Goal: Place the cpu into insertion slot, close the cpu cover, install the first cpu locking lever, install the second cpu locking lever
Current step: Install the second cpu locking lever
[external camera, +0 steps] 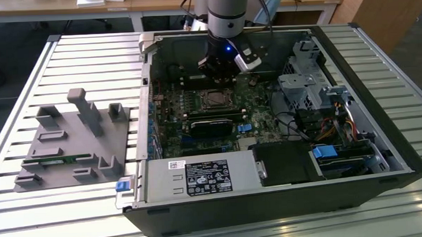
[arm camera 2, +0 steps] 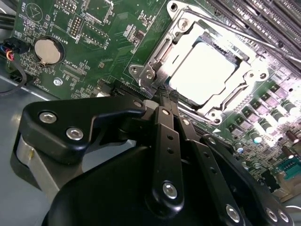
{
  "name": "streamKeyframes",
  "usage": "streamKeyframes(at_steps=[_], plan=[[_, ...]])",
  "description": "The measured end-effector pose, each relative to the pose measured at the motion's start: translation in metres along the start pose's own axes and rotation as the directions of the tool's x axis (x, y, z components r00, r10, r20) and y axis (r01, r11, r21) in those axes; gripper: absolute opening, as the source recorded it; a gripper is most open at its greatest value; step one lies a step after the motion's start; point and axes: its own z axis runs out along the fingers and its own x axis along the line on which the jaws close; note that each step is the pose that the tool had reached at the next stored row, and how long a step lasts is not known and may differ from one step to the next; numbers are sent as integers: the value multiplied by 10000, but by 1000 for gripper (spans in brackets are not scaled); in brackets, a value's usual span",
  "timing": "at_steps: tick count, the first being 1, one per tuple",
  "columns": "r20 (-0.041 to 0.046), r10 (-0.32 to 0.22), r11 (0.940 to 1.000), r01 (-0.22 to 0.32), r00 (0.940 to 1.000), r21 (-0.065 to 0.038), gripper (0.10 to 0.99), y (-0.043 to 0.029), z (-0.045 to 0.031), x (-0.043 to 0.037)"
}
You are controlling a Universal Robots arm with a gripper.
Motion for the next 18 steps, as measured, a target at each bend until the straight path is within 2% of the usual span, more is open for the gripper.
streamKeyframes(at_steps=[7,18], plan=[[0,0,10000,0,10000,0,106,-67,-3,2],[-1,0,10000,0,10000,4,106,-240,-11,6]])
